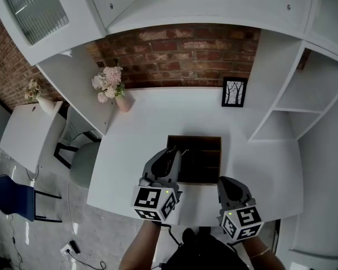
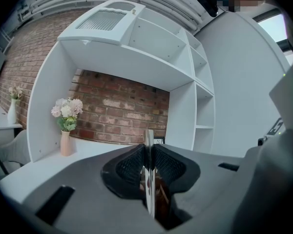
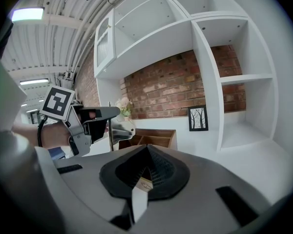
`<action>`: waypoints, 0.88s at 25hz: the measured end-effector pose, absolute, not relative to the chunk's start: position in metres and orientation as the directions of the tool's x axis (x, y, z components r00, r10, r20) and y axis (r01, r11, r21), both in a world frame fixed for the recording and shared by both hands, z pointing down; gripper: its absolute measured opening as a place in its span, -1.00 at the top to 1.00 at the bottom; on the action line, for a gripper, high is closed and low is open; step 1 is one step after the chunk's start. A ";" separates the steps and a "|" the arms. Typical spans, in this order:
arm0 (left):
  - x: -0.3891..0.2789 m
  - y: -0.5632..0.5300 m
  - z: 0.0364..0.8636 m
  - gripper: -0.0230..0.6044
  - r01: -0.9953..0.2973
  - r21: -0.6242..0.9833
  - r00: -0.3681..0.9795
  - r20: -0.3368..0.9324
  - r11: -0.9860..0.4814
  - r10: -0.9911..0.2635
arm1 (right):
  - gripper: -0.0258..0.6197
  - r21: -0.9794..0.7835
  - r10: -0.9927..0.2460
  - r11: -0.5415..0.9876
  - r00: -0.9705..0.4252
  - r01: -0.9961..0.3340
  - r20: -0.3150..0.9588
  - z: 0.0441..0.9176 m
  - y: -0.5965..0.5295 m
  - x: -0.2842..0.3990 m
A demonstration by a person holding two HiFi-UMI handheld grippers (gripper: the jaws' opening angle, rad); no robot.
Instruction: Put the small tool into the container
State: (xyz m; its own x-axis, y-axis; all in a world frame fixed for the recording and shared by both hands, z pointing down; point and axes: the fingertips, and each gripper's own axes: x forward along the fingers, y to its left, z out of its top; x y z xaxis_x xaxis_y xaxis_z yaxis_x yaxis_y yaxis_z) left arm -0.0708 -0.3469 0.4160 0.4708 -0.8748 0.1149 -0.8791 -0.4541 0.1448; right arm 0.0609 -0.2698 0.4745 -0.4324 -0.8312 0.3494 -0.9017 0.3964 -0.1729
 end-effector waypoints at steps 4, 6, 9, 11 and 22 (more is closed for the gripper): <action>-0.070 -0.351 0.417 0.68 -0.879 0.140 0.471 0.117 -0.455 -0.874 | 0.91 -0.173 -0.835 0.387 -0.423 -0.906 0.351 0.474 -0.271 0.063; -0.070 -0.353 0.418 0.68 -0.880 0.136 0.471 0.119 -0.456 -0.874 | 0.91 -0.172 -0.837 0.383 -0.420 -0.907 0.352 0.474 -0.271 0.064; -0.070 -0.351 0.424 0.68 -0.877 0.137 0.477 0.130 -0.460 -0.869 | 0.91 -0.173 -0.836 0.380 -0.418 -0.909 0.355 0.476 -0.271 0.063; -0.070 -0.349 0.431 0.68 -0.877 0.136 0.479 0.149 -0.461 -0.865 | 0.91 -0.172 -0.835 0.381 -0.418 -0.908 0.358 0.477 -0.271 0.062; -0.076 -0.342 0.461 0.68 -0.884 0.134 0.467 0.241 -0.447 -0.851 | 0.91 -0.169 -0.827 0.390 -0.425 -0.905 0.368 0.479 -0.271 0.054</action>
State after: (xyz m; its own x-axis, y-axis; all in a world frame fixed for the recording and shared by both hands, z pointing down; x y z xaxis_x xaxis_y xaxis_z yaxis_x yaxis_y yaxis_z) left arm -0.0756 -0.3416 0.4612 0.4666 -0.8510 0.2411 -0.8844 -0.4471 0.1336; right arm 0.0544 -0.2709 0.4793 -0.4248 -0.8270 0.3683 -0.9053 0.3898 -0.1690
